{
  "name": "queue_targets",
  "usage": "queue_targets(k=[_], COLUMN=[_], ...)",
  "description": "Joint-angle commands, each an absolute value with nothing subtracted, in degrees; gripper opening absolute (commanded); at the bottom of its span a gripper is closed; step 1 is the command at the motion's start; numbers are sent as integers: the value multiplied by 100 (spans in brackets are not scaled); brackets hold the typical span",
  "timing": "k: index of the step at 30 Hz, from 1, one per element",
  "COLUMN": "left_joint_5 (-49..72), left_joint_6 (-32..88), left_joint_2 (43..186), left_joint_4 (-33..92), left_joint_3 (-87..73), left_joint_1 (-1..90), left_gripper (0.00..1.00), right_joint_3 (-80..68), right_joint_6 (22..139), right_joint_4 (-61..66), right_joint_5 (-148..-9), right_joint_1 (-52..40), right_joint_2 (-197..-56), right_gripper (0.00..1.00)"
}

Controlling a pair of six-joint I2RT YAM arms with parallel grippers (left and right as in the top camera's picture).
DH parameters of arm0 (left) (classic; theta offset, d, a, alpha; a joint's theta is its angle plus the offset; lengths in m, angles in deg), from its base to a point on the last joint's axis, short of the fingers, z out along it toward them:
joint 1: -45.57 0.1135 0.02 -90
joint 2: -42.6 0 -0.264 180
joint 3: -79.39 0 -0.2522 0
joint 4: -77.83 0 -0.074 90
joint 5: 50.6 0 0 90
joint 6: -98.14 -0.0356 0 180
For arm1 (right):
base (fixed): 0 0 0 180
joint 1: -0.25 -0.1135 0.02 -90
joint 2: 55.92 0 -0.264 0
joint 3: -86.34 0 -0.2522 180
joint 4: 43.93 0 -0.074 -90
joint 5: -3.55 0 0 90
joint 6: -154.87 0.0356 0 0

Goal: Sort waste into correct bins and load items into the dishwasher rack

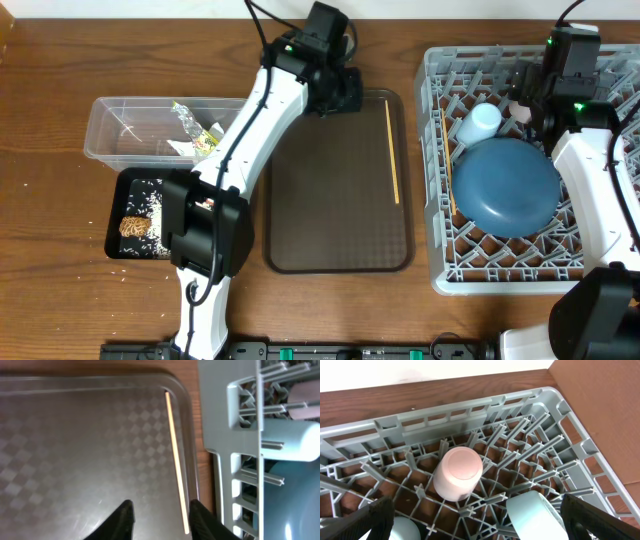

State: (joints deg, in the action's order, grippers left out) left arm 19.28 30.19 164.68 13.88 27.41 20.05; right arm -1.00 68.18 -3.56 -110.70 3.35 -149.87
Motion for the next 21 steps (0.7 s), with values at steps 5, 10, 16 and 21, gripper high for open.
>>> queue_targets(k=[5,10,16,21], left_joint_5=[2241,2407,3360,3412], left_joint_6=[2960,2938,2676,2678], left_joint_2=[17126,17550,17618,17102], left_joint_4=[1519,1757,1761,1774], left_joint_3=[2791,2789,2793,2806], left_joint_1=[1524,1293,1293,1808], left_gripper=[43,42,42,43], right_joint_3=[-85,-85,-85,-85], right_joint_6=[6910,6910,6910,6910], right_joint_4=[-351,-351,-354,-354], right_joint_5=[-11149,-11149,-11149,-11149], right_joint_1=[343,343,343,343], right_joint_2=[-14957,-14957,-14957,-14957], right_gripper=[99,99,99,99])
